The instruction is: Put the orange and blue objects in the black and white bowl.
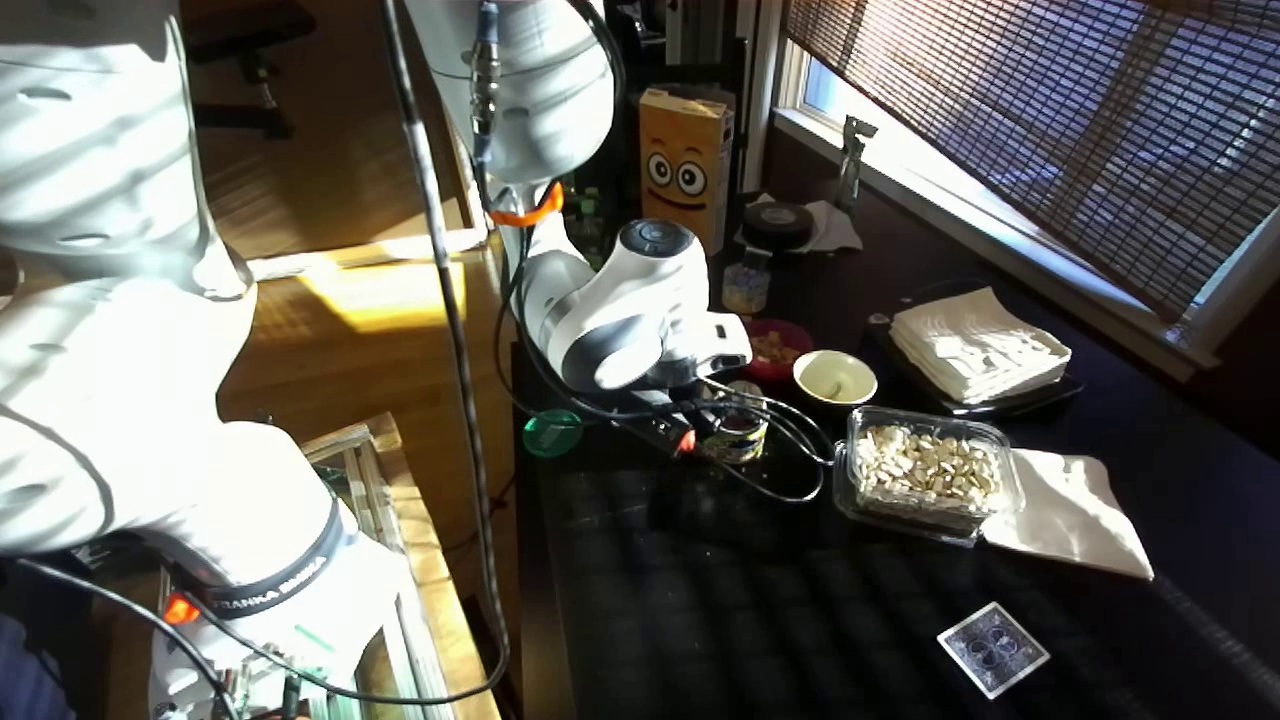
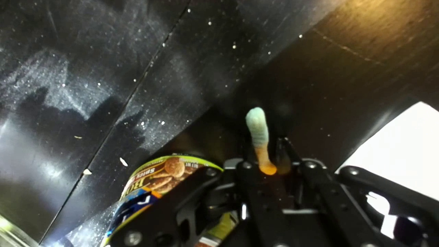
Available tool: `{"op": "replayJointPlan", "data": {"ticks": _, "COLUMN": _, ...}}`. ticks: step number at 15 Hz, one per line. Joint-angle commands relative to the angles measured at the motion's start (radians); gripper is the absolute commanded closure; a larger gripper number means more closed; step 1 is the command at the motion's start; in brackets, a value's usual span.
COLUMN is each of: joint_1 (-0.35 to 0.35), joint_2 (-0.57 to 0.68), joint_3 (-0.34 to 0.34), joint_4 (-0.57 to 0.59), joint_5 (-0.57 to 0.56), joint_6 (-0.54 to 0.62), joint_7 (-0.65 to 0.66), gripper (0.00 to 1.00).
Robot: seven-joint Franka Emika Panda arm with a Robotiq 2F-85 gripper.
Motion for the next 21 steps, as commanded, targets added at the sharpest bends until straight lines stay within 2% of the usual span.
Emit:
{"op": "replayJointPlan", "data": {"ticks": 1, "joint_1": -0.048, "joint_2": 0.021, "joint_3": 0.045, "joint_4": 0.01, "joint_5": -0.019, "joint_6": 0.004, "joint_7": -0.018, "gripper": 0.99}}
{"op": "replayJointPlan", "data": {"ticks": 7, "joint_1": -0.112, "joint_2": 0.003, "joint_3": 0.129, "joint_4": -0.001, "joint_5": -0.013, "joint_6": -0.018, "joint_7": -0.019, "gripper": 0.96}}
{"op": "replayJointPlan", "data": {"ticks": 13, "joint_1": -0.182, "joint_2": -0.032, "joint_3": 0.268, "joint_4": -0.003, "joint_5": 0.019, "joint_6": -0.082, "joint_7": -0.022, "gripper": 0.96}}
{"op": "replayJointPlan", "data": {"ticks": 21, "joint_1": -0.167, "joint_2": -0.161, "joint_3": 0.343, "joint_4": 0.056, "joint_5": 0.017, "joint_6": -0.222, "joint_7": -0.002, "gripper": 0.95}}
